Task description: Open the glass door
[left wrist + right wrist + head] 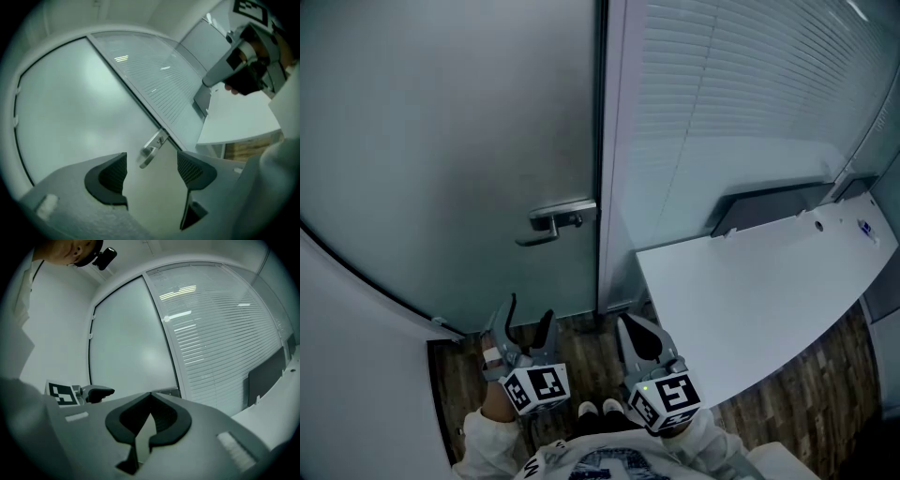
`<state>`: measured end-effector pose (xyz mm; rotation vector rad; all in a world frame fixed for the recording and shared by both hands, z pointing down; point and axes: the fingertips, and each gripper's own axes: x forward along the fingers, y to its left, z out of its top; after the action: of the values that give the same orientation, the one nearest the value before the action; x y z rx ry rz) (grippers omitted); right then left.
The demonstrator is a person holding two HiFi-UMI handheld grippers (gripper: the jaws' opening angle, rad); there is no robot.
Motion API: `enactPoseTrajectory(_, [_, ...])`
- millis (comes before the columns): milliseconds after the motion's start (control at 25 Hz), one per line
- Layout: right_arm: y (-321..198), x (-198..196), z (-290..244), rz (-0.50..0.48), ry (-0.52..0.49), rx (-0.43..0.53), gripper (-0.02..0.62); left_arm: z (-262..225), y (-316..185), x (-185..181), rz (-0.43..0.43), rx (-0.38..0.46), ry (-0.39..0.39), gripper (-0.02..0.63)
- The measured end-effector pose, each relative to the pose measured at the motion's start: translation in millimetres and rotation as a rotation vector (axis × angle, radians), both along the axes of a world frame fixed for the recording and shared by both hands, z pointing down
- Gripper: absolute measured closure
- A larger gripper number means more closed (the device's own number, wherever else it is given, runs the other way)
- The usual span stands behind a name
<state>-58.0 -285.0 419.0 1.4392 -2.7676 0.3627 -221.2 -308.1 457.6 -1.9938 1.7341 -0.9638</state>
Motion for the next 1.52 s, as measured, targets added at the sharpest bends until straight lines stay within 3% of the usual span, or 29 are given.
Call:
enactPoseTrajectory(280, [-7, 18, 3, 0.059, 0.0, -0.007, 0.591, 2, -42, -13, 0.021, 0.015, -0.214, 0.261])
enactPoseTrajectory(600, [-12, 27, 5, 0.091, -0.001, -0.015, 0.591, 49, -99, -13, 0.057, -0.035, -0.568, 0.265])
enactPoseTrajectory(680, [-13, 31, 5, 0.104, 0.002, -0.015, 0.591, 57, -114, -17, 0.052, -0.042, -0.628, 0.265])
enactPoseTrajectory(1040, [-18, 49, 9, 0.157, 0.008, -0.027, 0.591, 83, -164, -32, 0.04, -0.054, -0.696, 0.272])
enactPoseTrajectory(1520, [-19, 50, 19, 0.162, 0.014, -0.057, 0.591, 104, -189, -40, 0.024, -0.069, -0.727, 0.311])
